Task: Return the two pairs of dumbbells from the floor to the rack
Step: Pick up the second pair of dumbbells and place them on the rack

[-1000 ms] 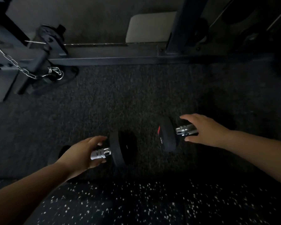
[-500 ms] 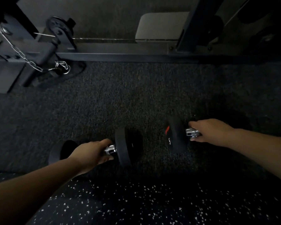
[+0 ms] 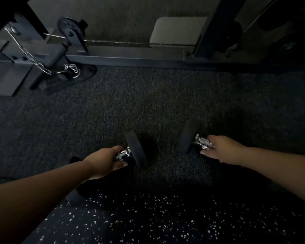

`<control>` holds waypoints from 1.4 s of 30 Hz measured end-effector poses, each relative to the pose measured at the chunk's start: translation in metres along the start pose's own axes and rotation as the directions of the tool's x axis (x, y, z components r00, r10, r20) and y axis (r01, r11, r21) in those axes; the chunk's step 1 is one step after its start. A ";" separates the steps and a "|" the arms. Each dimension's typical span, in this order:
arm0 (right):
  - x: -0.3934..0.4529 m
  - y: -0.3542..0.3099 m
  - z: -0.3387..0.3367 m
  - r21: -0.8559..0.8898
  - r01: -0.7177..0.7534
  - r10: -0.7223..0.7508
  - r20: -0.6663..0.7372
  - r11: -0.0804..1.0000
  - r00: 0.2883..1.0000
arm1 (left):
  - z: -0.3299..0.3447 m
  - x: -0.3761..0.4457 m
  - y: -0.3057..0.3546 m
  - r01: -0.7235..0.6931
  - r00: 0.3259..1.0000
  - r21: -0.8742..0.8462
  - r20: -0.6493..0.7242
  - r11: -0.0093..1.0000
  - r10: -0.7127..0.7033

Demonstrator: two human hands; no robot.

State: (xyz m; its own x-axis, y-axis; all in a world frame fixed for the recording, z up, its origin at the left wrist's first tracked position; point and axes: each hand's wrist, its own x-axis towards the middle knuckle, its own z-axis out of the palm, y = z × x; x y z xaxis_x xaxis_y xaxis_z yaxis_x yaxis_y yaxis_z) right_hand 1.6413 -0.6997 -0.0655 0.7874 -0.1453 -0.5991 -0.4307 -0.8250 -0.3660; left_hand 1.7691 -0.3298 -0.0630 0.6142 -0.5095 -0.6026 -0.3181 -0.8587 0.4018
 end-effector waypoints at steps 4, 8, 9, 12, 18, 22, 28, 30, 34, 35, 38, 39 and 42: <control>-0.008 -0.006 0.008 0.298 -0.115 0.142 -0.073 0.948 0.987 | 0.004 0.003 0.011 0.062 0.998 -0.123 -0.024 0.991 -0.065; -0.027 -0.020 0.007 0.446 -0.117 0.226 -0.199 0.887 0.954 | 0.011 -0.007 0.034 0.111 0.984 -0.263 -0.106 0.958 -0.143; -0.036 -0.024 0.006 0.482 -0.108 0.244 -0.229 0.870 0.942 | 0.013 -0.013 0.042 0.117 0.979 -0.295 -0.128 0.948 -0.160; -0.071 -0.038 0.005 0.547 -0.109 0.296 -0.267 0.830 0.917 | 0.021 -0.041 0.071 0.118 0.965 -0.366 -0.177 0.923 -0.194; -0.164 -0.064 0.008 0.706 -0.173 0.423 -0.194 0.687 0.885 | 0.015 -0.111 0.140 0.148 0.956 -0.416 -0.172 0.897 -0.238; -0.230 -0.081 -0.006 0.736 -0.205 0.458 -0.157 0.645 0.875 | -0.011 -0.163 0.182 0.164 0.962 -0.403 -0.135 0.900 -0.236; -0.333 -0.106 -0.063 0.787 -0.183 0.505 -0.182 0.589 0.843 | -0.071 -0.243 0.252 0.133 0.961 -0.354 -0.181 0.926 -0.207; -0.365 -0.113 -0.086 0.816 -0.154 0.524 -0.201 0.557 0.828 | -0.091 -0.267 0.279 0.110 0.963 -0.350 -0.193 0.930 -0.186; -0.420 -0.123 -0.135 0.865 -0.109 0.564 -0.220 0.490 0.796 | -0.128 -0.309 0.334 0.045 0.966 -0.343 -0.225 0.938 -0.129; -0.432 -0.125 -0.146 0.874 -0.095 0.576 -0.229 0.476 0.785 | -0.137 -0.317 0.348 0.022 0.966 -0.333 -0.236 0.943 -0.106; -0.467 -0.127 -0.172 0.895 -0.052 0.623 -0.265 0.442 0.736 | -0.158 -0.340 0.386 -0.052 0.966 -0.282 -0.256 0.958 -0.023; -0.480 -0.128 -0.179 0.897 -0.046 0.641 -0.277 0.439 0.716 | -0.164 -0.348 0.397 -0.075 0.967 -0.264 -0.254 0.962 0.005; -0.526 -0.131 -0.196 0.904 -0.026 0.686 -0.306 0.428 0.660 | -0.180 -0.374 0.430 -0.145 0.969 -0.235 -0.228 0.961 0.091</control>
State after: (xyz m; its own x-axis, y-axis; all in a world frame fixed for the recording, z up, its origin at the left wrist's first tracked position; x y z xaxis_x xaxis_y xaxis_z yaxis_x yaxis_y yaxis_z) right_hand 1.3699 -0.6224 0.4369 0.3593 -0.8290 -0.4285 -0.6030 0.1443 -0.7846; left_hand 1.5327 -0.4985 0.4584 0.7309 -0.5596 -0.3906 -0.2255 -0.7382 0.6358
